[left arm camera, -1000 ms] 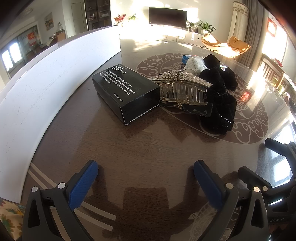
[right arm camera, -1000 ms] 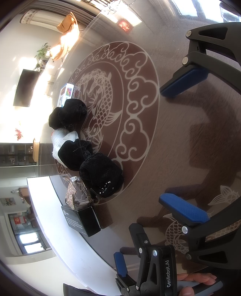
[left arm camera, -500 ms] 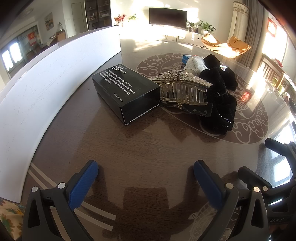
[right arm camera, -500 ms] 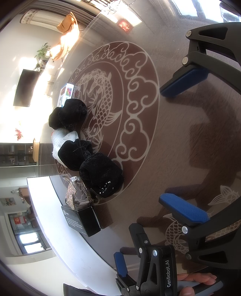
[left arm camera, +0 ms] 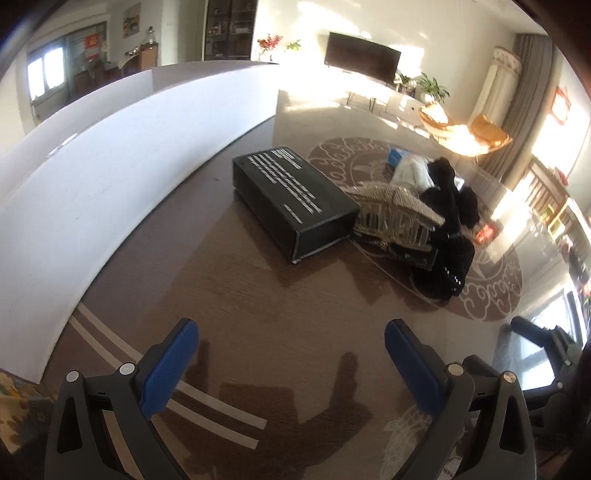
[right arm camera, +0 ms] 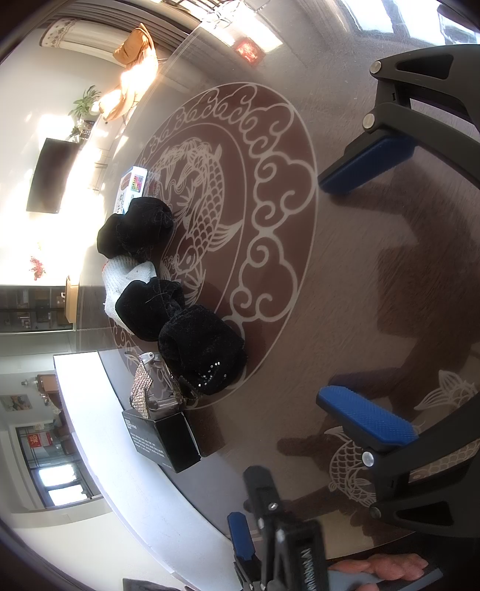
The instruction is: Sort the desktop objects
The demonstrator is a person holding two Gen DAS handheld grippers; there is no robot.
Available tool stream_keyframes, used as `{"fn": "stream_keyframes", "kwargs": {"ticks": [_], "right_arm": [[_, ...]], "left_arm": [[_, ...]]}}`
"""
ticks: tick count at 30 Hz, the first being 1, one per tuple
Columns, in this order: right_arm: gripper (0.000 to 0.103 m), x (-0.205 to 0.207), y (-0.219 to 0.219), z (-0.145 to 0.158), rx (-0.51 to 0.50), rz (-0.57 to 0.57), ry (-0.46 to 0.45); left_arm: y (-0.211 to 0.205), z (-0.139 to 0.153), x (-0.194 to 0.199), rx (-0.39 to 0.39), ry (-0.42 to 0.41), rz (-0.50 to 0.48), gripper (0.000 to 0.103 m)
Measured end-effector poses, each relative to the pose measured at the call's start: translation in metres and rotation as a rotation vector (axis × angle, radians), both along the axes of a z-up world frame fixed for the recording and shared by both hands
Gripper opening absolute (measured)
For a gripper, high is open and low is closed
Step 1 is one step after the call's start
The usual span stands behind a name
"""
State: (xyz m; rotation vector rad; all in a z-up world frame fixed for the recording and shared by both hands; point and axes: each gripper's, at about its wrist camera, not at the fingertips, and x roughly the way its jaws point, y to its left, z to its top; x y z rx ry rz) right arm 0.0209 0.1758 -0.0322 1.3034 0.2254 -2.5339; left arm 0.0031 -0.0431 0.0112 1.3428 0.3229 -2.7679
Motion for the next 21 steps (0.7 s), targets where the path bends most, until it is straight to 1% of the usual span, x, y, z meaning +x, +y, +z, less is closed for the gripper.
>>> {"fn": "stream_keyframes", "kwargs": {"ticks": [3, 5, 8, 10, 12, 13, 14, 15, 21], "right_arm": [[0.103, 0.000, 0.000, 0.000, 0.000, 0.000, 0.000], [0.103, 0.000, 0.000, 0.000, 0.000, 0.000, 0.000], [0.103, 0.000, 0.000, 0.000, 0.000, 0.000, 0.000], [0.103, 0.000, 0.000, 0.000, 0.000, 0.000, 0.000], [0.103, 0.000, 0.000, 0.000, 0.000, 0.000, 0.000], [0.103, 0.000, 0.000, 0.000, 0.000, 0.000, 0.000], [0.103, 0.000, 0.000, 0.000, 0.000, 0.000, 0.000], [0.103, 0.000, 0.000, 0.000, 0.000, 0.000, 0.000], [0.103, -0.001, -0.001, -0.001, -0.001, 0.001, 0.000]], "left_arm": [[-0.019, 0.001, 0.002, 0.097, 0.013, 0.043, 0.101], [-0.024, -0.001, -0.001, 0.132, 0.008, 0.056, 0.101], [-0.030, 0.002, -0.003, 0.173, 0.029, 0.079, 0.101], [-0.029, 0.001, -0.013, 0.170, 0.019, 0.078, 0.101], [-0.023, -0.004, -0.029, 0.151, -0.024, 0.039, 0.101], [-0.019, -0.006, -0.036, 0.139, -0.044, 0.021, 0.101], [-0.014, -0.006, -0.041, 0.105, -0.044, 0.017, 0.101], [-0.010, -0.007, -0.047, 0.090, -0.049, 0.009, 0.101], [0.010, -0.008, -0.084, 0.021, -0.113, 0.025, 0.101]]}}
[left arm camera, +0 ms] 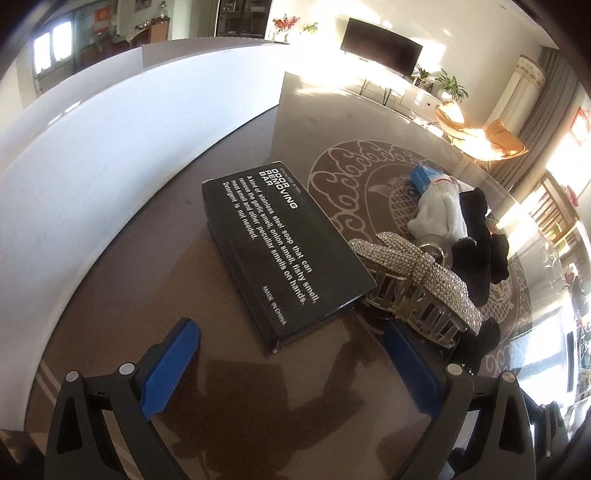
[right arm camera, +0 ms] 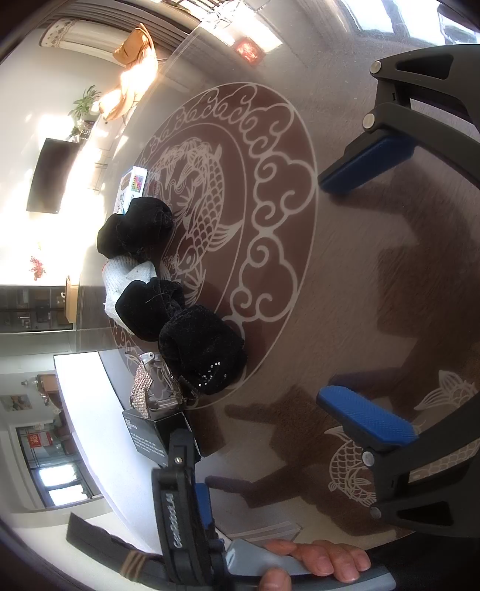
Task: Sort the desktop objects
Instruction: 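Grasp the black odor-removing-bar box with the left tool while the right tool grasps a black fuzzy hat, then carry the black box and black hat over the cardboard bin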
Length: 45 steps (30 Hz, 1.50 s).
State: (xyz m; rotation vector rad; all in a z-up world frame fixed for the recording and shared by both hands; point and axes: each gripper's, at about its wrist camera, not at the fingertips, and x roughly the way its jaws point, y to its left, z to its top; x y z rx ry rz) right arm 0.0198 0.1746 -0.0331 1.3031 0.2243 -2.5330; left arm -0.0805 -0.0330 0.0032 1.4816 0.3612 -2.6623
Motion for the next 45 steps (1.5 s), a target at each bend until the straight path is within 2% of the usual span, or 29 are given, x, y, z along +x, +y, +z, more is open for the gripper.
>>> {"fn": "stream_keyframes", "kwargs": {"ticks": [4, 9, 12, 13, 15, 16, 20, 24, 25, 27, 28, 30, 32, 33, 34, 35, 36, 39, 45], "right_arm": [[0.103, 0.000, 0.000, 0.000, 0.000, 0.000, 0.000], [0.103, 0.000, 0.000, 0.000, 0.000, 0.000, 0.000], [0.103, 0.000, 0.000, 0.000, 0.000, 0.000, 0.000], [0.103, 0.000, 0.000, 0.000, 0.000, 0.000, 0.000], [0.103, 0.000, 0.000, 0.000, 0.000, 0.000, 0.000], [0.103, 0.000, 0.000, 0.000, 0.000, 0.000, 0.000], [0.103, 0.000, 0.000, 0.000, 0.000, 0.001, 0.000], [0.103, 0.000, 0.000, 0.000, -0.006, 0.001, -0.001], [0.103, -0.001, 0.002, 0.001, -0.025, -0.002, 0.001], [0.103, -0.010, 0.005, 0.007, -0.174, 0.027, -0.012], [0.103, -0.019, 0.000, 0.010, -0.209, 0.045, -0.026], [0.103, -0.039, -0.019, 0.015, -0.149, 0.064, -0.002], [0.097, -0.058, -0.040, 0.014, -0.098, 0.121, 0.012], [0.077, -0.065, -0.048, 0.011, -0.081, 0.150, 0.013], [0.062, -0.069, -0.054, 0.008, -0.066, 0.179, 0.006], [0.051, -0.069, -0.057, 0.009, -0.035, 0.188, 0.033], [0.041, -0.067, -0.057, 0.010, -0.040, 0.202, 0.023], [0.039, -0.050, -0.044, 0.019, -0.065, 0.208, 0.014], [0.039, 0.015, 0.003, 0.040, -0.063, 0.196, 0.042]], "left_arm": [[0.004, 0.001, -0.014, -0.008, -0.028, 0.046, 0.101], [-0.002, -0.002, -0.024, -0.073, -0.046, 0.136, 0.102], [-0.011, -0.003, -0.028, -0.091, -0.035, 0.148, 0.102], [-0.014, -0.002, -0.028, -0.105, -0.022, 0.139, 0.098], [-0.016, 0.000, -0.026, -0.152, 0.010, 0.090, 0.063], [-0.015, 0.001, -0.023, -0.189, 0.012, 0.062, 0.059], [-0.018, 0.000, 0.006, -0.204, 0.048, -0.019, 0.058], [-0.025, -0.001, 0.038, -0.193, 0.076, -0.043, 0.058], [-0.027, -0.001, 0.040, -0.185, 0.073, -0.043, 0.058], [-0.026, -0.001, 0.043, -0.196, 0.078, -0.054, 0.058], [-0.024, -0.001, 0.044, -0.203, 0.082, -0.057, 0.058], [-0.025, -0.001, 0.044, -0.197, 0.087, -0.060, 0.058], [-0.023, -0.001, 0.046, -0.194, 0.090, -0.065, 0.058], [-0.023, -0.002, 0.044, -0.192, 0.092, -0.071, 0.058], [-0.023, -0.002, 0.045, -0.189, 0.094, -0.080, 0.058], [-0.023, -0.002, 0.046, -0.185, 0.098, -0.091, 0.058], [-0.023, -0.002, 0.048, -0.178, 0.100, -0.101, 0.058], [-0.024, 0.004, 0.060, -0.130, 0.128, -0.119, 0.058], [-0.024, 0.036, 0.084, -0.012, 0.256, -0.123, 0.058]]}}
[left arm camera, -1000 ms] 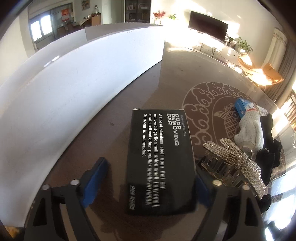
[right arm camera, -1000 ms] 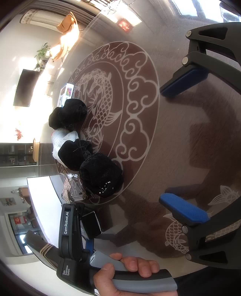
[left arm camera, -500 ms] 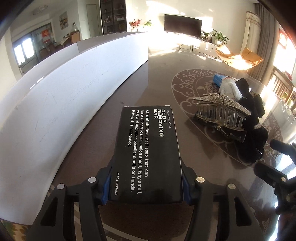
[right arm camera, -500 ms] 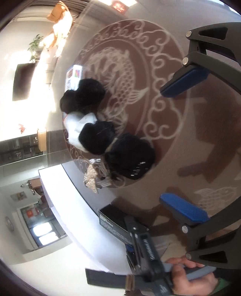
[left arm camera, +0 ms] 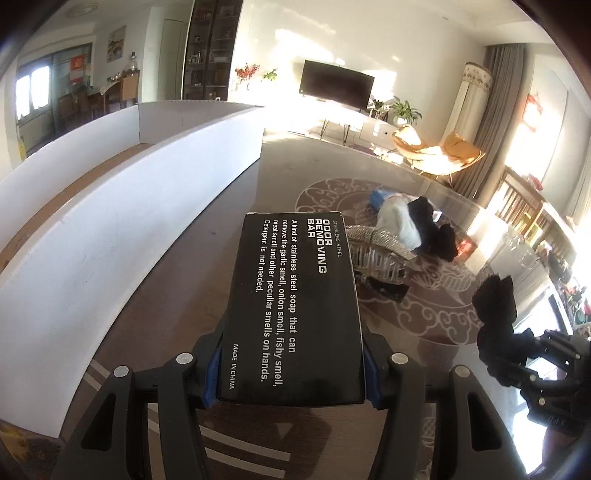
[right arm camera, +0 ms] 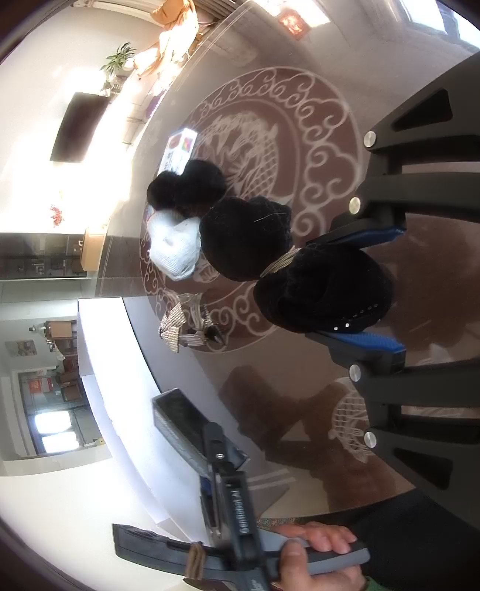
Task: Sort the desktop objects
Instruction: 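Carry the black box and black hat over the cardboard bin, then open both tools to drop the items and withdraw back over the table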
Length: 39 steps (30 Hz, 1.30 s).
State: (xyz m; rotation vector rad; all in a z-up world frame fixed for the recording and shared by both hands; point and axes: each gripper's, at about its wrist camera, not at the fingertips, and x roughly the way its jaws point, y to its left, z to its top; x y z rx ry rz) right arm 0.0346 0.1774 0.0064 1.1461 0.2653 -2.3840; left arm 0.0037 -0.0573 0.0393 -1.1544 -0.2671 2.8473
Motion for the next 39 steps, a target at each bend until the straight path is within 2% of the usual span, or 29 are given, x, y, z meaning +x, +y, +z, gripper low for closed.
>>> {"fn": "stream_keyframes", "kwargs": {"ticks": [3, 7, 11, 15, 20, 23, 28, 32, 33, 34, 35, 36, 37, 39], "right_arm": [[0.039, 0.021, 0.020, 0.003, -0.019, -0.020, -0.001], [0.039, 0.034, 0.021, 0.011, -0.045, -0.014, 0.013], [0.039, 0.022, -0.013, 0.028, -0.066, 0.065, 0.036], [0.039, -0.009, -0.077, 0.062, -0.103, 0.186, 0.085], [0.039, -0.043, -0.179, 0.112, -0.181, 0.342, 0.150], [0.039, -0.073, -0.241, 0.127, -0.180, 0.389, 0.164], [0.040, -0.132, -0.325, 0.113, -0.127, 0.372, 0.064], [0.041, -0.162, -0.361, 0.084, -0.036, 0.338, -0.039], [0.043, -0.166, -0.365, 0.076, -0.008, 0.332, -0.051], [0.052, -0.169, -0.367, 0.070, 0.016, 0.322, -0.056], [0.061, -0.172, -0.369, 0.064, 0.040, 0.314, -0.069], [0.078, -0.177, -0.370, 0.058, 0.063, 0.307, -0.085], [0.084, -0.177, -0.369, 0.053, 0.079, 0.299, -0.087], [0.084, -0.177, -0.367, 0.053, 0.086, 0.295, -0.067]], "left_arm": [[0.003, 0.017, 0.014, 0.021, 0.048, 0.007, 0.058], [-0.010, 0.040, 0.029, 0.052, 0.080, 0.042, 0.058], [-0.060, 0.066, 0.034, 0.101, 0.077, 0.133, 0.058], [-0.126, 0.087, 0.023, 0.057, 0.060, 0.249, 0.058], [-0.198, 0.090, -0.001, 0.007, -0.022, 0.389, 0.058], [-0.227, 0.082, -0.017, 0.003, -0.081, 0.452, 0.058], [-0.247, 0.054, -0.036, 0.010, -0.216, 0.492, 0.058], [-0.251, 0.032, -0.046, 0.018, -0.338, 0.506, 0.059], [-0.254, 0.031, -0.045, 0.024, -0.339, 0.515, 0.060], [-0.255, 0.031, -0.045, 0.030, -0.341, 0.523, 0.064], [-0.256, 0.028, -0.045, 0.039, -0.351, 0.531, 0.076], [-0.258, 0.026, -0.044, 0.052, -0.364, 0.537, 0.087], [-0.260, 0.025, -0.041, 0.059, -0.368, 0.539, 0.088], [-0.260, 0.024, -0.039, 0.055, -0.367, 0.535, 0.088]]}}
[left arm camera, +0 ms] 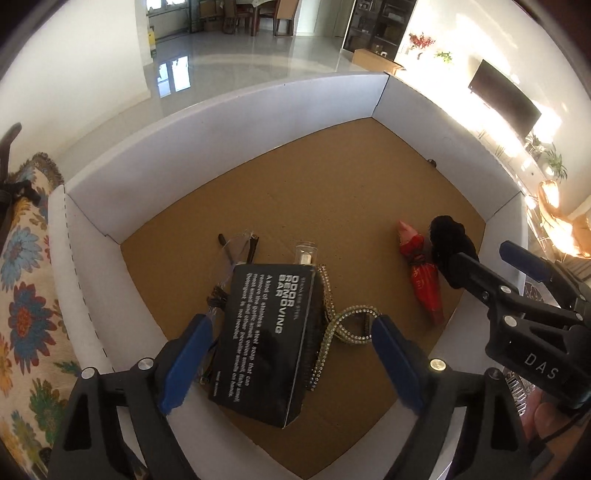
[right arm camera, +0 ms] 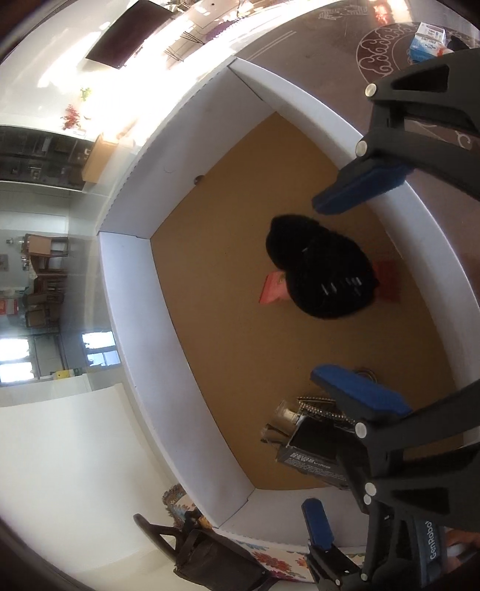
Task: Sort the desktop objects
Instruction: 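Open both tools to drop the items and withdraw back over the table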
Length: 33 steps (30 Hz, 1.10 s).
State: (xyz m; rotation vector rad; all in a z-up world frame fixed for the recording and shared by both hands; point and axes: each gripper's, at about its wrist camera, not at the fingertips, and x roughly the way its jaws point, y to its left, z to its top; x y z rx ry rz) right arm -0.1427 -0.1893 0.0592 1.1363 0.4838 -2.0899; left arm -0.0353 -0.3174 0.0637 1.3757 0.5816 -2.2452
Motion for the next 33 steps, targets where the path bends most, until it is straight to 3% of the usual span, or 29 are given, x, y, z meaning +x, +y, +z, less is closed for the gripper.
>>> {"fn": "stream_keyframes", "kwargs": {"ticks": [5, 11, 15, 19, 22, 25, 28, 33], "right_arm": [[0.085, 0.010, 0.014, 0.010, -0.007, -0.001, 0.016], [0.090, 0.036, 0.076, 0.040, -0.121, -0.032, 0.112], [0.101, 0.074, 0.149, 0.056, -0.197, -0.065, 0.208], [0.103, 0.115, 0.233, 0.042, -0.163, -0.157, 0.310], [0.103, 0.141, 0.294, 0.015, -0.088, -0.262, 0.313], [0.103, 0.156, 0.349, -0.022, -0.016, -0.367, 0.225], [0.103, 0.164, 0.399, -0.052, 0.009, -0.470, 0.136], [0.103, 0.170, 0.434, -0.077, 0.028, -0.573, 0.070]], "left_arm": [[0.010, 0.010, 0.012, -0.061, 0.059, 0.007, 0.088], [0.053, 0.043, 0.042, -0.130, 0.234, -0.037, 0.088], [0.095, 0.073, 0.045, -0.130, 0.349, -0.139, 0.088], [0.154, 0.087, 0.053, -0.057, 0.413, -0.316, 0.088], [0.201, 0.080, 0.052, -0.008, 0.406, -0.455, 0.088], [0.241, 0.056, 0.045, 0.037, 0.369, -0.547, 0.088], [0.271, 0.023, 0.037, 0.017, 0.297, -0.580, 0.088], [0.300, -0.018, 0.028, -0.077, 0.209, -0.608, 0.088]]}}
